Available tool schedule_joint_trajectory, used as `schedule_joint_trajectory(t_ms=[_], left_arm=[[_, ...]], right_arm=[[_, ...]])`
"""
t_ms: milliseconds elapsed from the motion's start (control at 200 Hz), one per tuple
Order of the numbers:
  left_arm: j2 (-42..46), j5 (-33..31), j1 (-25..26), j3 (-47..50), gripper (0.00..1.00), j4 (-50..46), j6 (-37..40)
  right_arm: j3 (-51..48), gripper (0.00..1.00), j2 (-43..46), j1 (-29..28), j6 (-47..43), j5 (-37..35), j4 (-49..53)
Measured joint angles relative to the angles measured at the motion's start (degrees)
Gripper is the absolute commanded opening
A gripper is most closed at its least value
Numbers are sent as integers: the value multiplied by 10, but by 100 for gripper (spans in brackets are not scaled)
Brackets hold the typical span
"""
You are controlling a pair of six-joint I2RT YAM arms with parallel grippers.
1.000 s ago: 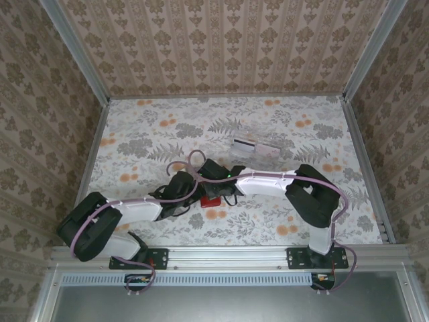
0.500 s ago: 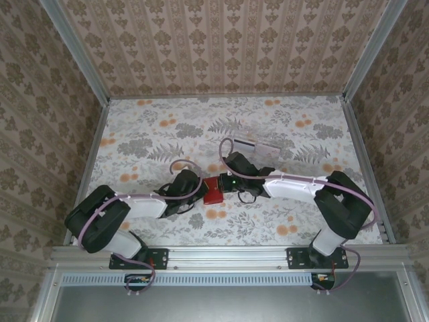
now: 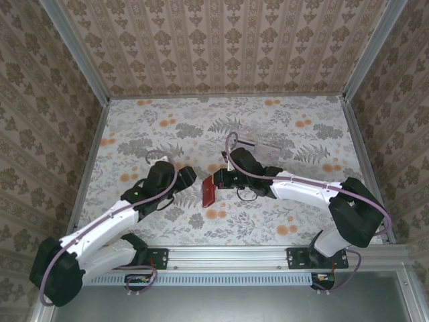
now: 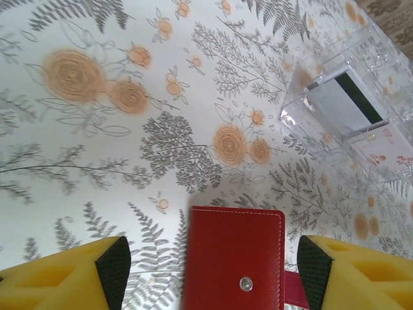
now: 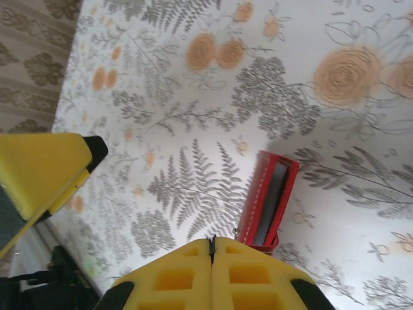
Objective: Take the credit cards out of the card holder
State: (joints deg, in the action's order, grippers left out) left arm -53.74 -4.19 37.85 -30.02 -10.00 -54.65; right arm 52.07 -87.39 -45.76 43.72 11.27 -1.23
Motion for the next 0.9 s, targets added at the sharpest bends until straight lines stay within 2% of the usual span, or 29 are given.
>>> schedule_joint_trajectory(t_ms=[210,405,635,790,900], left_arm=[[66,1,-16,24,71,-46,16],[71,9,-16,34,69,-52,21],[48,21,-10,34,68,-47,24],[21,25,9,34,67,-33,29],[-3,27,27,34,66,-22,34]], right_arm=[[28,0,-5,-8,7,10,-20],[21,0,-4,-7,7,-4,-19],[-69,0,45,28,2,-60,-4],[-127,0,84,64,-5,-97,13],[-157,0,99,69,-13,-120,26]])
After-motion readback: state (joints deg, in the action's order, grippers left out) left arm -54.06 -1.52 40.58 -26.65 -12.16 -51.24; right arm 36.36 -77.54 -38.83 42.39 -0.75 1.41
